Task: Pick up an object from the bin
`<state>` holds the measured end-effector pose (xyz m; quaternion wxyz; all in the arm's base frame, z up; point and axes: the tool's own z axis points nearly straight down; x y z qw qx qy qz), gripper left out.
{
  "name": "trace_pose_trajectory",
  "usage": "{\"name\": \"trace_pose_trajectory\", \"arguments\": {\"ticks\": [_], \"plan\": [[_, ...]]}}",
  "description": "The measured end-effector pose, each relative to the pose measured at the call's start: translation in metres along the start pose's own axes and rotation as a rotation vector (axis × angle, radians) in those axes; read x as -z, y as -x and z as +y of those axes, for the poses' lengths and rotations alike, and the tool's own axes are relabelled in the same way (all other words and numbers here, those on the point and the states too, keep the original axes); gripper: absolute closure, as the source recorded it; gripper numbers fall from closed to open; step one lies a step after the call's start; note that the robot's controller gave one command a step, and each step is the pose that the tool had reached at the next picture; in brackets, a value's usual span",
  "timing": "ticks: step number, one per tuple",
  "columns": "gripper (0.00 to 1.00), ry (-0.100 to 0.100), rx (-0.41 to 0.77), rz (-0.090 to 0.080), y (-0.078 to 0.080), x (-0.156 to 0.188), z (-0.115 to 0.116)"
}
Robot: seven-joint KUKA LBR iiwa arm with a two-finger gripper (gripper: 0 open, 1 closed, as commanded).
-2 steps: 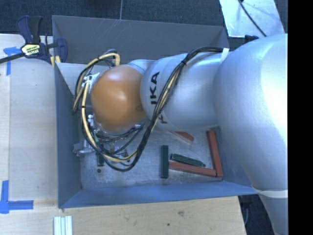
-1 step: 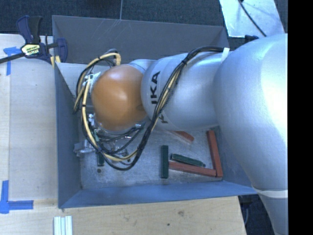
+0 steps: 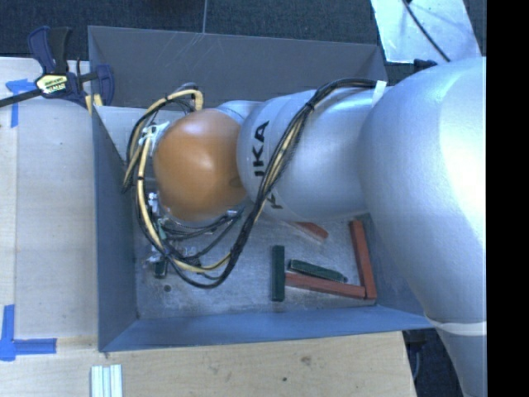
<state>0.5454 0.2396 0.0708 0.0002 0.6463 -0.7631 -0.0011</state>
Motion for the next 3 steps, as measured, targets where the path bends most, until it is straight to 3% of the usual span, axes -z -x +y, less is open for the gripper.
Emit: {"name": "trace_pose_trajectory", "arguments": {"ticks": [1,2,3], "plan": [[1.0,-0.01,-0.004,-0.005,0.001,0.068,-0.002],[1.0,-0.005,-0.009,-0.003,0.002,0.074,-0.003],[1.0,-0.009,-0.014,-0.005,0.003,0.126,-0.004]]}}
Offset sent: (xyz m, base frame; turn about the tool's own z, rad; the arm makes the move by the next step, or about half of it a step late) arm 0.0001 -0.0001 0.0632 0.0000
